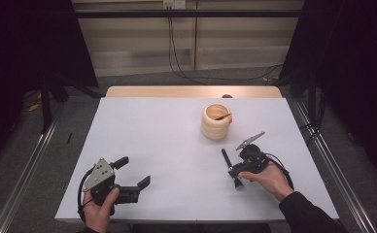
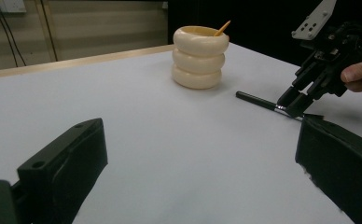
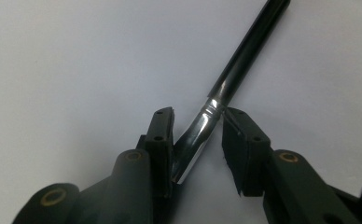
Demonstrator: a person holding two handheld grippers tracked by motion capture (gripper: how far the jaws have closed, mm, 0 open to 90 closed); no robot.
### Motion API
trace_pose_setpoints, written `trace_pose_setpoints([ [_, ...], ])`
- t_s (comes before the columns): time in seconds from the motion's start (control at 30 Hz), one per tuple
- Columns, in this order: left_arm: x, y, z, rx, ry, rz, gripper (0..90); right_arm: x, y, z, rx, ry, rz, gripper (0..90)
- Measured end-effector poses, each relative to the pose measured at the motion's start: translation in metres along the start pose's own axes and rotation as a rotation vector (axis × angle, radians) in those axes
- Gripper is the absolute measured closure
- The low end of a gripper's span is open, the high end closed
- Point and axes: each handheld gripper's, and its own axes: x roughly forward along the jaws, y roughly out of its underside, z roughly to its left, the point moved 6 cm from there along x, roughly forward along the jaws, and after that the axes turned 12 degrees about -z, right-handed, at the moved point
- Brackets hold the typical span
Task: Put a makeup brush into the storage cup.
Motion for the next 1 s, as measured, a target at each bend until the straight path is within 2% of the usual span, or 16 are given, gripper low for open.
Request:
trace_pose_setpoints([
  [0.07, 0.0003, 0.0003, 0.0003, -0.012, -0.002, -0.003, 2.1, 0.0001, -0.0002, -0.0001, 0.001, 0.005, 0.01, 65.8],
  [0.2, -0.0005, 0.0007, 0.0027, -0.009, -0.009, 0.001, 2.1, 0.0009, -0.0008, -0.0027, -0.015, 0.029, 0.022, 74.4],
  [0.27, -0.0009, 0.0007, 0.0028, -0.015, -0.011, -0.001, 2.1, 0.0006, -0.0005, -0.0033, 0.003, 0.039, 0.023, 77.2],
  [0.4, -0.0006, 0.0006, 0.0023, -0.016, -0.011, -0.001, 2.1, 0.001, -0.0008, -0.0044, -0.018, 0.038, 0.027, 77.7],
  [0.6, -0.0005, 0.0007, 0.003, -0.01, -0.008, 0.001, 2.1, 0.001, -0.0015, -0.0034, -0.015, 0.037, 0.027, 78.4],
  [0.67, -0.0007, 0.0009, 0.0033, -0.012, -0.011, 0.001, 2.1, 0.001, -0.0019, -0.0033, 0.002, 0.032, 0.024, 78.4],
  [1.0, -0.0007, 0.001, 0.0034, -0.013, -0.01, 0.004, 2.1, -0.0021, -0.0011, -0.0049, -0.003, 0.01, 0.015, 78.5],
])
